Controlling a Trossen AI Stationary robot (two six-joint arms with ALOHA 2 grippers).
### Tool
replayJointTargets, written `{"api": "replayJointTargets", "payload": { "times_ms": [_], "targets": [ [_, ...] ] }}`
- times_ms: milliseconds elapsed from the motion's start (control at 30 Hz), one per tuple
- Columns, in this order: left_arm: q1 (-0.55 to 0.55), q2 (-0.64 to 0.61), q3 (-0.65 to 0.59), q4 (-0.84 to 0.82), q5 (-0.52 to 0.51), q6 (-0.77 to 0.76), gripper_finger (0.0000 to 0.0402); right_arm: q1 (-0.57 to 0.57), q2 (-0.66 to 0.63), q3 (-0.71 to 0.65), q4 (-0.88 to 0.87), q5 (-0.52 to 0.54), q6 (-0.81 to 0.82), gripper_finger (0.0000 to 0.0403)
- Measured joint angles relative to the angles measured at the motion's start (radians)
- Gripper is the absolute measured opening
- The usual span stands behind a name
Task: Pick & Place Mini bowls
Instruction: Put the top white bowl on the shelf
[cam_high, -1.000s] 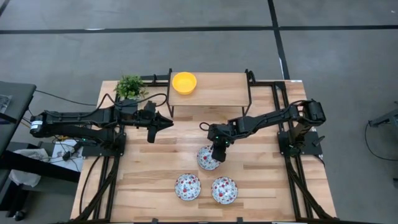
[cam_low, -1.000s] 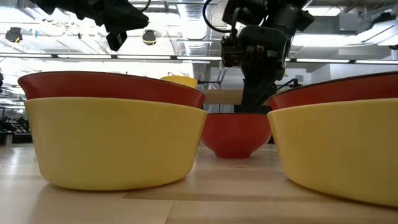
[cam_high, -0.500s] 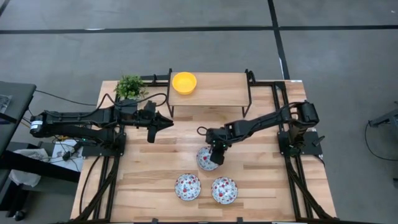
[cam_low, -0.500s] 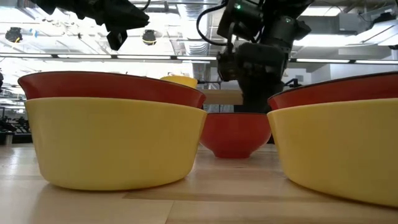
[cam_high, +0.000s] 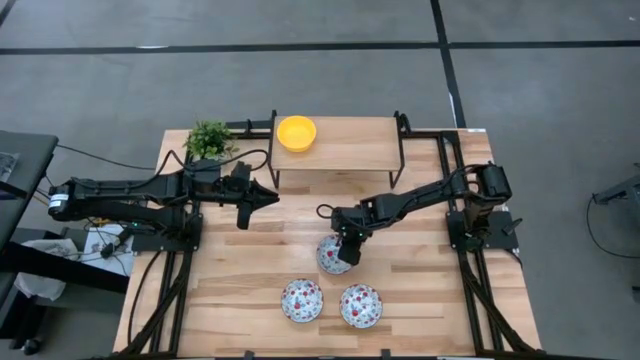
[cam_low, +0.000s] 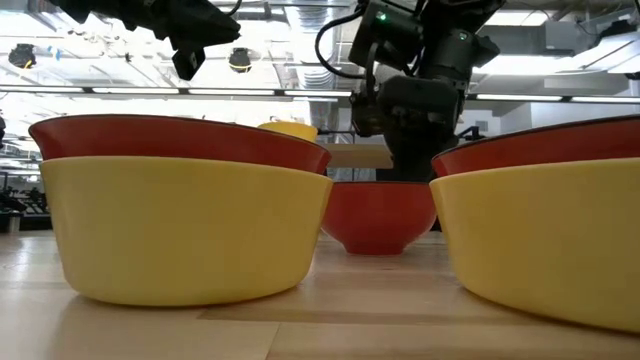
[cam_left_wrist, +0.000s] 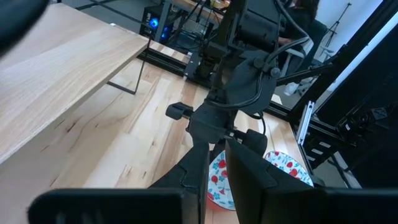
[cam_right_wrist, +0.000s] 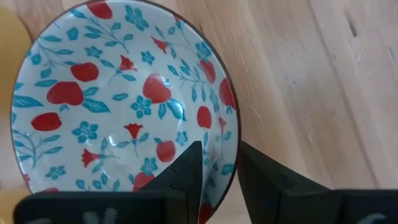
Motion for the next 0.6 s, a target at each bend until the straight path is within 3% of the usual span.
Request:
{"api": "replayJointTargets", "payload": {
  "times_ms": [600],
  "targets": [
    [0.0,0.0,0.0,0.001,0.0,0.0,0.0053,0.0,-0.041,0.001,-0.053,-0.007,0.01,0.0087]
  ]
}}
